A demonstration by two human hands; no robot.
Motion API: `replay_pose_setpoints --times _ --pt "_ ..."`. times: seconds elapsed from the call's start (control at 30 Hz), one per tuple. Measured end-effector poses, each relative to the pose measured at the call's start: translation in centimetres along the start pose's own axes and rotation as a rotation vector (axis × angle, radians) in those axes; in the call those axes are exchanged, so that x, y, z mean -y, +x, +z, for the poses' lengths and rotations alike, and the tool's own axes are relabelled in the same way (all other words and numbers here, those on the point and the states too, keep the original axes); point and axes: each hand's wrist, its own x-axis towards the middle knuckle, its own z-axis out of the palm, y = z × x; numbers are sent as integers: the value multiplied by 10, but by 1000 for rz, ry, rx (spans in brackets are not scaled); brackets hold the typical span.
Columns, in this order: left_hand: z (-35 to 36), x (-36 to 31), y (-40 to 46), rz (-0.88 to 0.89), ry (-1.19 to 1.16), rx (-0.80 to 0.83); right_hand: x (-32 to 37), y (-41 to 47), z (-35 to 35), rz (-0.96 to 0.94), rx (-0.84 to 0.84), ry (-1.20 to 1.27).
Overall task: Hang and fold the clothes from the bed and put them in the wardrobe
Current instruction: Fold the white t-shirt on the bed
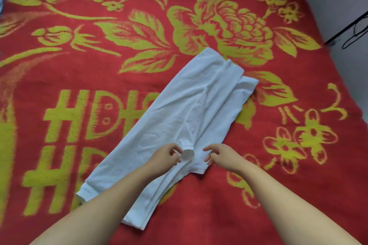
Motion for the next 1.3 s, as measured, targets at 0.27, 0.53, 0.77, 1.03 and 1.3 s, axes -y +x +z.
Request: replay_pose_setpoints --times 0.27,0.53,0.77,1.03,1.3 --pt "69 -61 87 -49 35 -518 -12 79 -129 -123 -167 -81" --pt "86 -16 94 -265 563 -493 34 151 -123 -482 -230 -701" --pt "86 -6 74 251 376 -725 40 170 -126 -689 -333 -1094" --pt "128 10 61 296 649 -191 -45 121 -146 -552 76 -1150" --pt "104 -77 161 181 340 -324 4 178 -199 -335 -452 -624"
